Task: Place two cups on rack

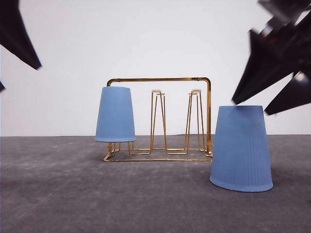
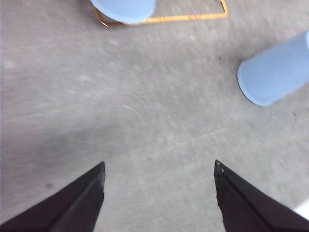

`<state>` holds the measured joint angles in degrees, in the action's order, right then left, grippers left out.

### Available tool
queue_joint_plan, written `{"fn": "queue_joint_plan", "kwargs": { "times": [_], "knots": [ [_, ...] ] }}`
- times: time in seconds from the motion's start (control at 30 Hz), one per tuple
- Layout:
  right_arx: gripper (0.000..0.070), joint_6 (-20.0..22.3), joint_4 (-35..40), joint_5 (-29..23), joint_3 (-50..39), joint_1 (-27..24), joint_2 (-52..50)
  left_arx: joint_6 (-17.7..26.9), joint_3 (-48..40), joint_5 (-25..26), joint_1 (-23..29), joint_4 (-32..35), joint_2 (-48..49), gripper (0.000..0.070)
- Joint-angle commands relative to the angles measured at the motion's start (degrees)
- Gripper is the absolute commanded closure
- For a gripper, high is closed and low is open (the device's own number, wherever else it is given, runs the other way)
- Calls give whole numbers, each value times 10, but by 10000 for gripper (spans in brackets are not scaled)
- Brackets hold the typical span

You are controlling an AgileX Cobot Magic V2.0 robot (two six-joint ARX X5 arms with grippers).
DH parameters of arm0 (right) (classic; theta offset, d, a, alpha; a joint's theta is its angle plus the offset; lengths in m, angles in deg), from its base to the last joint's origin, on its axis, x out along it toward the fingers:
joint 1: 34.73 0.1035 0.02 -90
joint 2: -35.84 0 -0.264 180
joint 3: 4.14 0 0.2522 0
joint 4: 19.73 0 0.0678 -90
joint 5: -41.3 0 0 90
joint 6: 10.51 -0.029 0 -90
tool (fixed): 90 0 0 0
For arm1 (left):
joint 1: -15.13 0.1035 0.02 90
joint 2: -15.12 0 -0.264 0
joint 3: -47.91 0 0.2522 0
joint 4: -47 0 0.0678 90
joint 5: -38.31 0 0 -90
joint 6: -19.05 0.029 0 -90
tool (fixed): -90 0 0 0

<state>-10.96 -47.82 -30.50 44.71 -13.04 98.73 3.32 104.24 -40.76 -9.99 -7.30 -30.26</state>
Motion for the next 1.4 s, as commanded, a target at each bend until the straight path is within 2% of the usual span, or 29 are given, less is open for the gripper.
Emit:
{"fn": "queue_joint_plan", "kwargs": {
  "times": [0.0,0.1,0.2,0.27,0.43,0.57,0.73,1.07,1.37],
  "knots": [
    [106,-6,18,-2,5,8,32,-4,2,-8,-2,3,1,286],
    [115,-7,43,-3,5,14,73,-4,2,-9,-2,3,11,286],
    [239,-9,54,-3,6,19,94,-4,2,-9,-2,2,12,286],
    [296,-14,46,-2,9,19,94,-4,2,-9,-2,2,12,286],
    [296,-25,-60,-8,71,18,85,-4,2,-9,-2,2,12,286],
    [296,-25,-174,-44,165,18,86,-4,2,-9,-2,2,12,286],
    [295,-26,-232,-64,273,17,95,-4,2,-9,-2,0,12,286],
    [295,-25,-206,-76,442,17,201,-4,2,-9,-2,-5,12,286],
    [293,-22,-132,-76,457,18,302,-4,2,-9,-2,-6,12,286]
  ]
}}
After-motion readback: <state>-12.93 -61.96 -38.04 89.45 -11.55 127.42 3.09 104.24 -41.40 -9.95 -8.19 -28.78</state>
